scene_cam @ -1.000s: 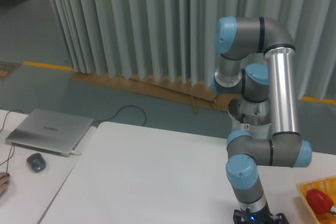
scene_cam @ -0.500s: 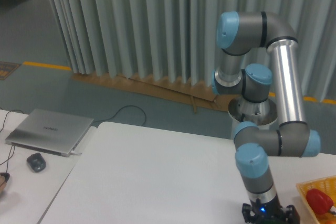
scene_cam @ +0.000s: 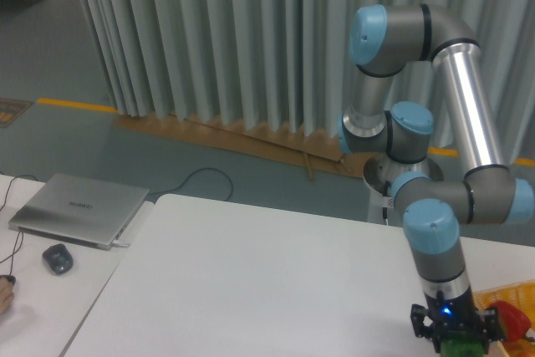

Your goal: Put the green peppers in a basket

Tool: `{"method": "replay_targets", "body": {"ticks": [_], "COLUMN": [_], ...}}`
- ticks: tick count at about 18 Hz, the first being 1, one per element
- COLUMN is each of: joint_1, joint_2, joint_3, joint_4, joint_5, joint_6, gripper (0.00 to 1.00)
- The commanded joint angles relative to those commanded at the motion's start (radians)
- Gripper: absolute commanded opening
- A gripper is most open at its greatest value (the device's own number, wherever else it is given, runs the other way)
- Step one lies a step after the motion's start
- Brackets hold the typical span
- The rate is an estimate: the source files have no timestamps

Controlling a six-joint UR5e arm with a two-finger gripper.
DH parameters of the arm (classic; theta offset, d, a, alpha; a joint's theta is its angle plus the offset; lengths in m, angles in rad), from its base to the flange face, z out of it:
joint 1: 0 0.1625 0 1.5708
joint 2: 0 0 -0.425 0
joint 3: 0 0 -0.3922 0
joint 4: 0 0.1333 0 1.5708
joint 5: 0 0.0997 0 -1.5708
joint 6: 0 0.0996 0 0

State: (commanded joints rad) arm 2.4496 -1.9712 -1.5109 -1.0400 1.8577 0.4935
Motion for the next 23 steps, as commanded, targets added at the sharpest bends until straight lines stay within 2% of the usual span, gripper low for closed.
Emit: {"method": "replay_targets", "body": {"ticks": [6,11,15,16,23], "joint_1": [0.078,0.163,0.189,0.193,0.236], "joint_2": [0.023,0.084,0.089,0.087,0.048], "joint_3": [-0.012,-0.012,-0.012,-0.011,-0.008], "joint_4": [-0.003,-0.069,-0.078,-0.078,-0.069], "joint_5": [-0.041,-0.149,-0.164,-0.164,-0.169], "joint_6": [0.258,0.466,0.519,0.52,0.577], "gripper": [0.6,0.6,0.61,0.64,0.64]}}
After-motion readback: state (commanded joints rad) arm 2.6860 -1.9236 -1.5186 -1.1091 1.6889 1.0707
